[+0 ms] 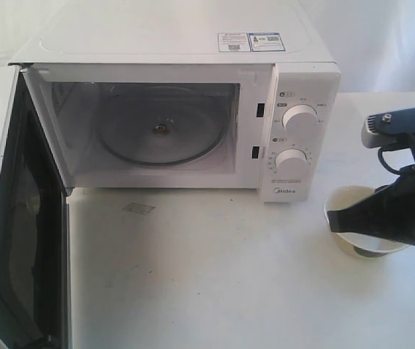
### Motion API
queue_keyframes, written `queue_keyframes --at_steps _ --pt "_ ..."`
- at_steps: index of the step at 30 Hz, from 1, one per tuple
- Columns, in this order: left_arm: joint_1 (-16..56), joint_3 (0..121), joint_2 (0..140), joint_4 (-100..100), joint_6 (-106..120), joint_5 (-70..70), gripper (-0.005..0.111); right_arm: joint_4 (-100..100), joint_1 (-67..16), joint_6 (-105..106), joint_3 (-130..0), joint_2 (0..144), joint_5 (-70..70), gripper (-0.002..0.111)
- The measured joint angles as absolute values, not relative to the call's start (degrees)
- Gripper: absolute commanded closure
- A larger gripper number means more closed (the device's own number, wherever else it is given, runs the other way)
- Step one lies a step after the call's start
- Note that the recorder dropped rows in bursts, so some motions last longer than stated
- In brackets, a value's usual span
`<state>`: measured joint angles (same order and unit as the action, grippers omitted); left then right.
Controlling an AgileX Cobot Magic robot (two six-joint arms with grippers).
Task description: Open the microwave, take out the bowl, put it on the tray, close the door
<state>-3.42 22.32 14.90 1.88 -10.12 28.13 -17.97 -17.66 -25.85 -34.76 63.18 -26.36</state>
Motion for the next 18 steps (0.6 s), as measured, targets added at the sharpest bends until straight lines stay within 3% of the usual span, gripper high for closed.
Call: queue_keyframes --at_steps 4,11,18 --pt "-3.4 22.6 20.1 2.1 -13.6 33.5 0.107 -20.5 -17.7 -25.8 -34.8 63.2 -25.2 0.108" --pt "-3.4 27.2 20.7 4.0 -15.4 19.7 0.107 -21.9 -17.7 -25.8 -34.8 63.2 -25.4 0.108" --pt "-3.4 32.9 22.1 5.3 -12.0 22.6 0.107 -22.7 -17.7 -25.8 -34.8 63.2 -24.8 0.108"
